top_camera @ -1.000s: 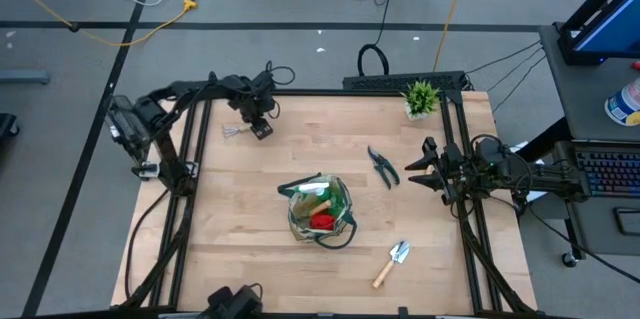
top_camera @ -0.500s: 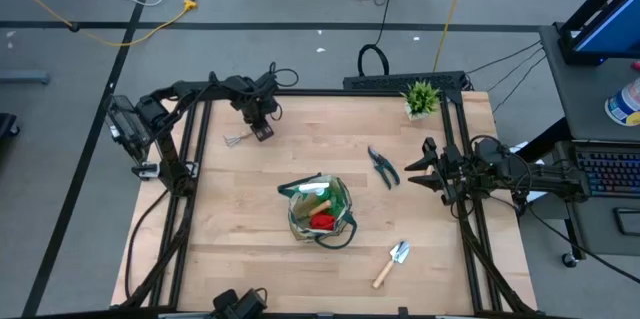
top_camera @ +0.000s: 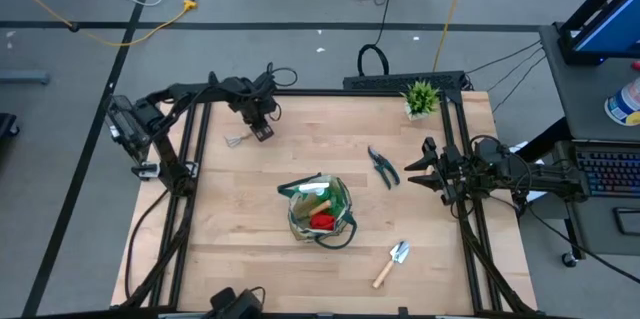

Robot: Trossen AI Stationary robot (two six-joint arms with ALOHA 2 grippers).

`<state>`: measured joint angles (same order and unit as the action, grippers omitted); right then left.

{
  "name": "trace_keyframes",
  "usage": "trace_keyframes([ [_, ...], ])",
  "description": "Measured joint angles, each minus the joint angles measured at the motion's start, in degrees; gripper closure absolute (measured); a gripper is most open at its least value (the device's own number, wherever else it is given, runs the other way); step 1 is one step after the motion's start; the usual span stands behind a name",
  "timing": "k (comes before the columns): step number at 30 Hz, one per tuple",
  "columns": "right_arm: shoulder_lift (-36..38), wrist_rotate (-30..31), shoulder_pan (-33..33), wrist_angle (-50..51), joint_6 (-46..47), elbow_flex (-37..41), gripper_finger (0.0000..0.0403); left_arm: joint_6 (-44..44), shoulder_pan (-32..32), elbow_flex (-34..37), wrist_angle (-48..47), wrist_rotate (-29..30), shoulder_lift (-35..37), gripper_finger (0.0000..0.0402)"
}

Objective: Pick & Place Garden tools in Gardening bag
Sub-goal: Put the left brown hand rake into the gardening bag

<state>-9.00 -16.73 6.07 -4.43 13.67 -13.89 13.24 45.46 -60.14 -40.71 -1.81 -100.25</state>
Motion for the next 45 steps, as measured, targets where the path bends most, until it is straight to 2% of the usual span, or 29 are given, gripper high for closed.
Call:
trace_keyframes([
  [10, 0.0, 0.0, 0.0, 0.0, 0.0, 0.0, 0.0273, -2.6, 0.2, -0.2, 0.4, -4.1, 11.2, 0.0332],
  [22, 0.0, 0.0, 0.0, 0.0, -1.1, 0.0, 0.0273, -10.1, 0.2, -0.4, 3.4, -18.0, 22.4, 0.0332],
  [35, 0.0, 0.0, 0.0, -1.0, -0.7, 0.0, 0.0273, -19.1, -0.3, -0.4, 18.2, -37.5, 24.5, 0.0332],
  [45, 0.0, 0.0, 0.0, -1.0, -0.7, 0.0, 0.0273, -25.4, -2.8, -0.4, 29.6, -46.7, 24.5, 0.0332],
])
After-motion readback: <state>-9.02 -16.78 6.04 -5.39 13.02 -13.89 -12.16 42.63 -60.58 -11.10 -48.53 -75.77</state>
